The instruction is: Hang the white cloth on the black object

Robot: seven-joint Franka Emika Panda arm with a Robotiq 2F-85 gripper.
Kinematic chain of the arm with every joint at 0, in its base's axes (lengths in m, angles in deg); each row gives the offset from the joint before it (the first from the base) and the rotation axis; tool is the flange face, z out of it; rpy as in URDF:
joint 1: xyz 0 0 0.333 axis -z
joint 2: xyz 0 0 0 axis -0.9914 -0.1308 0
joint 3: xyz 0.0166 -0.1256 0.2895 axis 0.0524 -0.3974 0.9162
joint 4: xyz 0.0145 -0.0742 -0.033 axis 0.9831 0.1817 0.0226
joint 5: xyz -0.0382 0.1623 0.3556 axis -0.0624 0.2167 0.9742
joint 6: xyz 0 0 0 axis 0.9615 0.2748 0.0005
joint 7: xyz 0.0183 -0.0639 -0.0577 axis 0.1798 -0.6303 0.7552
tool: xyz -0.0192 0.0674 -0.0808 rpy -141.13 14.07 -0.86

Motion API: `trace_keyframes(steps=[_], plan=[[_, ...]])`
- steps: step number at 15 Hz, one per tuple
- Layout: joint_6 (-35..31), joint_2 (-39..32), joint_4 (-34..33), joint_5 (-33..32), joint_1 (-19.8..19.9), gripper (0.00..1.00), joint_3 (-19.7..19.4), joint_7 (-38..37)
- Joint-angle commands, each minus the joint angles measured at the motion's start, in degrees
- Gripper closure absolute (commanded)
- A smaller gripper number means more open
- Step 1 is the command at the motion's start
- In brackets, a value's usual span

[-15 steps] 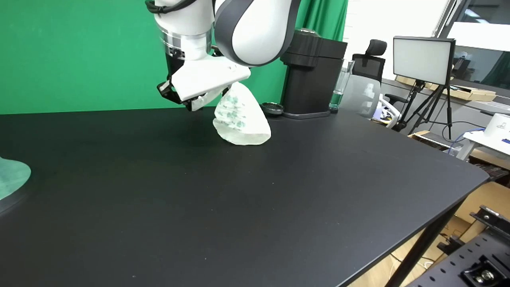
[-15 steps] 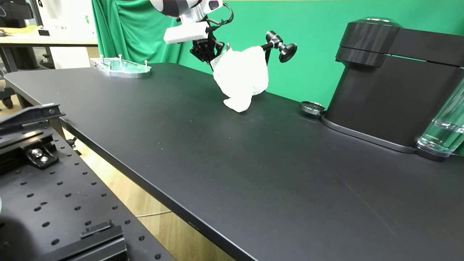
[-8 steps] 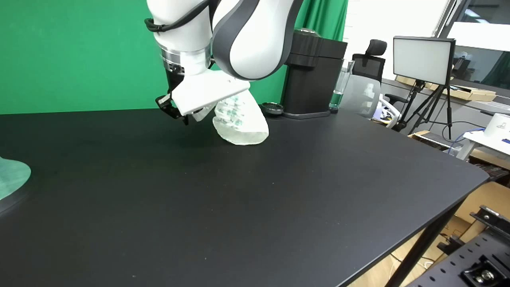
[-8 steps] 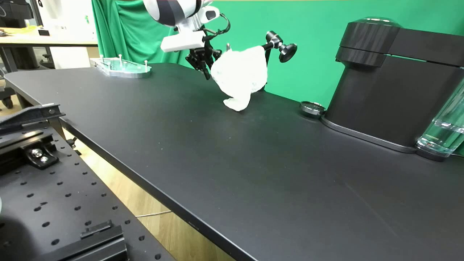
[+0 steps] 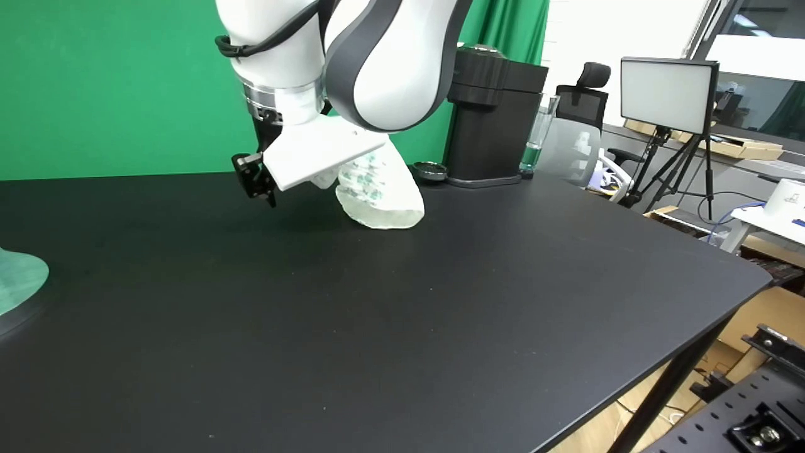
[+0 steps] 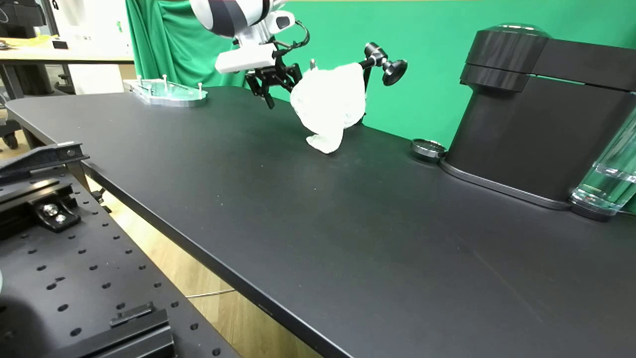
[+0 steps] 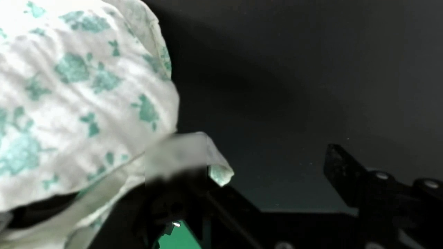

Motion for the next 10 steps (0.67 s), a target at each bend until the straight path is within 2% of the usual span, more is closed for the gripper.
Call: trace_keyframes(steps=[1,6,8,10], plan=[[0.83,0.17,-1.12,-1.28,-1.23,0.0,-0.27,0.95],[0.97,1.12,-2.05,-3.91,-3.8,0.0,-0.55,2.51],[1.59,2.0,-0.76,-1.59,-2.96,0.0,1.45,6.36],[4.99,2.81,1.35,3.39,-1.05,0.0,4.67,12.79]])
